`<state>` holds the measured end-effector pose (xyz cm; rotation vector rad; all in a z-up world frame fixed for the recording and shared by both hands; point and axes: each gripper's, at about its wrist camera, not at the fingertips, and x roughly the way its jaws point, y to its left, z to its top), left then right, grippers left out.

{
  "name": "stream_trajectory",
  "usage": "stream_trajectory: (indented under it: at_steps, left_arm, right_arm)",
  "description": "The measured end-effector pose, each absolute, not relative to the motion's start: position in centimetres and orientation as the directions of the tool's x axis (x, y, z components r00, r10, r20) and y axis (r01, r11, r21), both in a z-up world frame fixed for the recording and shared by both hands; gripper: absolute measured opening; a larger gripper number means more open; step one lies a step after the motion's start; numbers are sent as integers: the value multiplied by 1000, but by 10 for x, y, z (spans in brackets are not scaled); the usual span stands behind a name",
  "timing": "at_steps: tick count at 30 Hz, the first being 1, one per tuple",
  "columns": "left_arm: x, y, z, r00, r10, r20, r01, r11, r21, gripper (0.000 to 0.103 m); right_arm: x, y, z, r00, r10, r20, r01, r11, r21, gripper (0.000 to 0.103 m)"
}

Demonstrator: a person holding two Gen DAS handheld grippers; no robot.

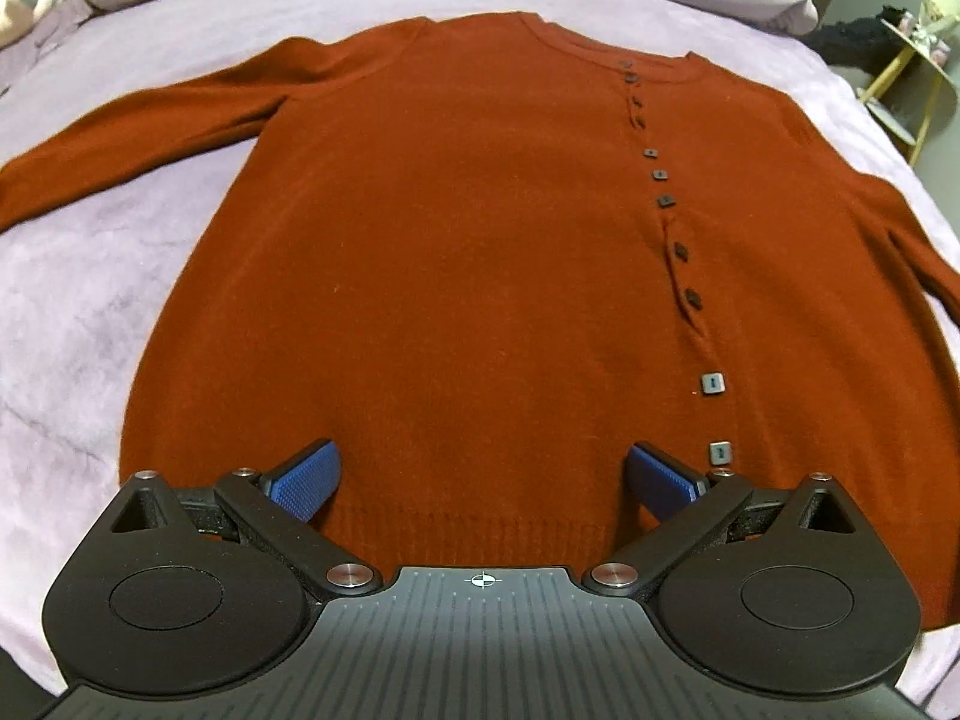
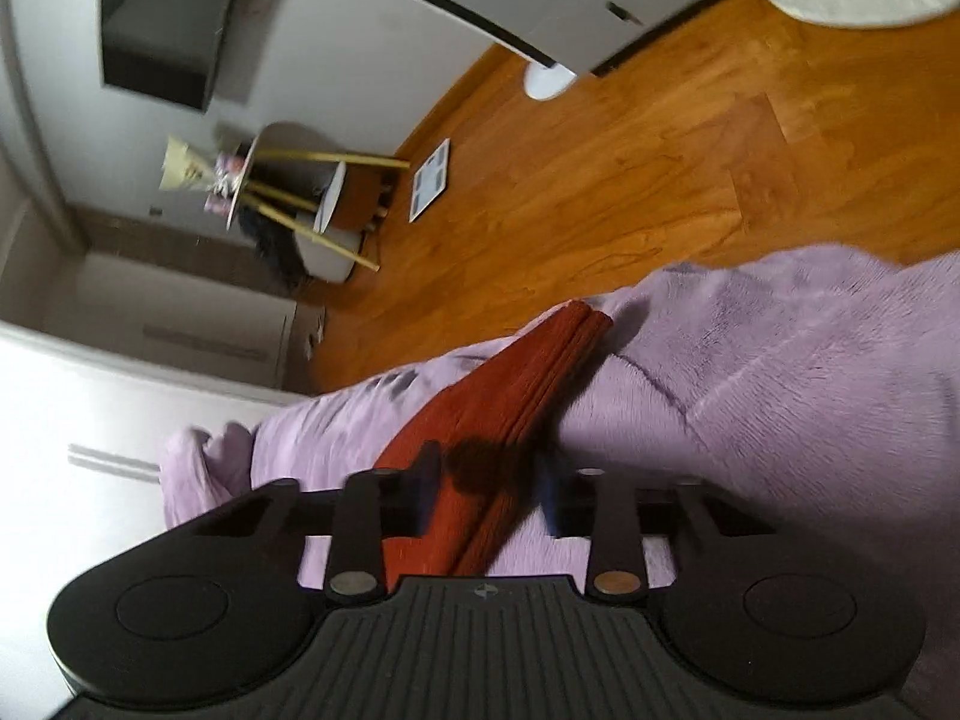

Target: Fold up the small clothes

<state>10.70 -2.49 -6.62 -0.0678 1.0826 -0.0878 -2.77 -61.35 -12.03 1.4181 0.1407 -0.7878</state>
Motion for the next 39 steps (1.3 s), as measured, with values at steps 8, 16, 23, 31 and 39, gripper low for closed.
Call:
stream_trajectory:
  at_steps: [8, 16, 23, 31, 39]
  left_arm:
    - [108, -19, -71, 443, -126, -887, 50, 992, -116, 103]
    - [113, -19, -52, 452, -175, -875, 112, 984, -139, 103]
    - [130, -23, -26, 524, -324, -788, 198, 946, -258, 103]
    - [187, -42, -36, 437, -581, -687, 265, 813, -519, 103]
    - [249, -87, -65, 332, -672, -662, 187, 734, -652, 88]
  right_arm:
    - [5, -621, -92, 654, -449, -608, 734, 183, 654, 6]
    - [102, -489, 19, 816, -437, -377, 545, 799, 254, 5]
    - [162, -337, 12, 900, 49, -433, -8, 995, 96, 10]
    - [152, -347, -45, 759, 145, -635, 113, 931, 348, 17]
    - [106, -370, -92, 767, 189, -613, 237, 805, 544, 19]
